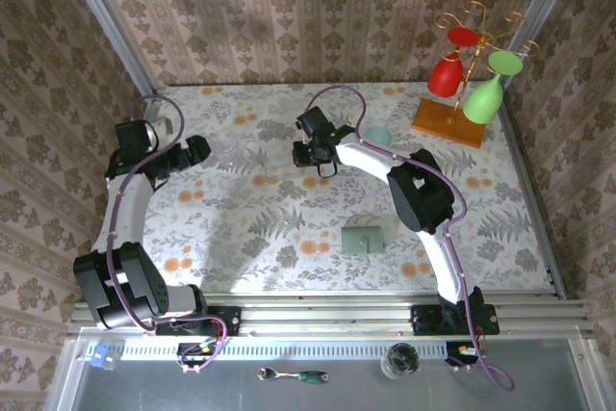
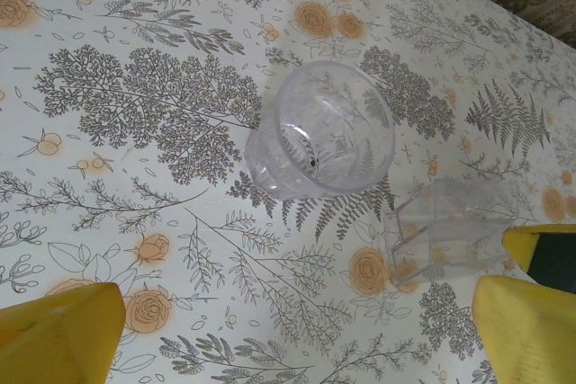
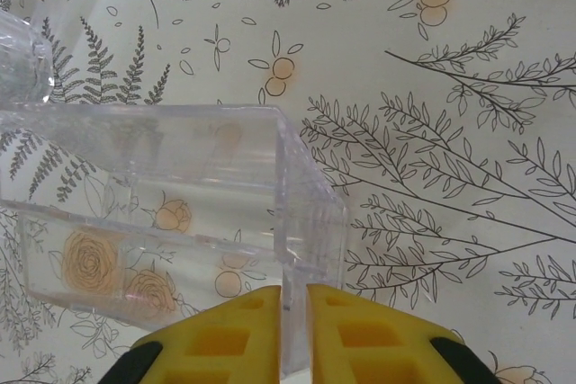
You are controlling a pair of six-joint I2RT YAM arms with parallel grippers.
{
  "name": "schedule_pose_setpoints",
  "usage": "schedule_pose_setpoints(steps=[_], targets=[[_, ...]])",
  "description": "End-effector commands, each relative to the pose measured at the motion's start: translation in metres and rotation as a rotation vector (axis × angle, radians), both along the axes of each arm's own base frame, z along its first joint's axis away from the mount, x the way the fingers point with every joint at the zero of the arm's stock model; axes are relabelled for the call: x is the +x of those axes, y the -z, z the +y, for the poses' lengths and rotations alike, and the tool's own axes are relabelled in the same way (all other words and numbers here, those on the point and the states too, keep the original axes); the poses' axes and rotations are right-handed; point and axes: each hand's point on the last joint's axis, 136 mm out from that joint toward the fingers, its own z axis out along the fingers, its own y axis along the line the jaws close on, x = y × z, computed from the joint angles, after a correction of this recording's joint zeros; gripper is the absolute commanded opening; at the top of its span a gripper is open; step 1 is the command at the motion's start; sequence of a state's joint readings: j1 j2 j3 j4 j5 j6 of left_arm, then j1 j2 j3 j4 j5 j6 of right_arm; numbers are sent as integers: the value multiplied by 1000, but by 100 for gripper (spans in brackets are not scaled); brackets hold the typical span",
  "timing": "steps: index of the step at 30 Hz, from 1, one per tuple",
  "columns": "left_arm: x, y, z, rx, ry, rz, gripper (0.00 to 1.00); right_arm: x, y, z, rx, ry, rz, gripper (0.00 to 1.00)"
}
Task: Take the credit cards out of the card holder
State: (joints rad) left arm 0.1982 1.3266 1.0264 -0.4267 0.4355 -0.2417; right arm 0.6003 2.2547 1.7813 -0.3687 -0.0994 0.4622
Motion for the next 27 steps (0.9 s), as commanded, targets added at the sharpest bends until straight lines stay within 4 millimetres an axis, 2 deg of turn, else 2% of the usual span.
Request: schedule_pose_setpoints(steps=[1, 11, 22, 27], targets=[[2, -2, 0, -27, -2, -3, 100, 4, -9, -8, -43, 45, -19, 13], [3, 2, -1, -34, -2, 9, 100, 14, -22, -34, -115, 118, -51, 8], [5, 3, -1, -41, 1, 11, 100, 34, -34, -82, -195, 266, -77, 5], [5, 3, -2, -46, 4, 12, 100, 37, -28, -93, -243, 298, -65, 5]])
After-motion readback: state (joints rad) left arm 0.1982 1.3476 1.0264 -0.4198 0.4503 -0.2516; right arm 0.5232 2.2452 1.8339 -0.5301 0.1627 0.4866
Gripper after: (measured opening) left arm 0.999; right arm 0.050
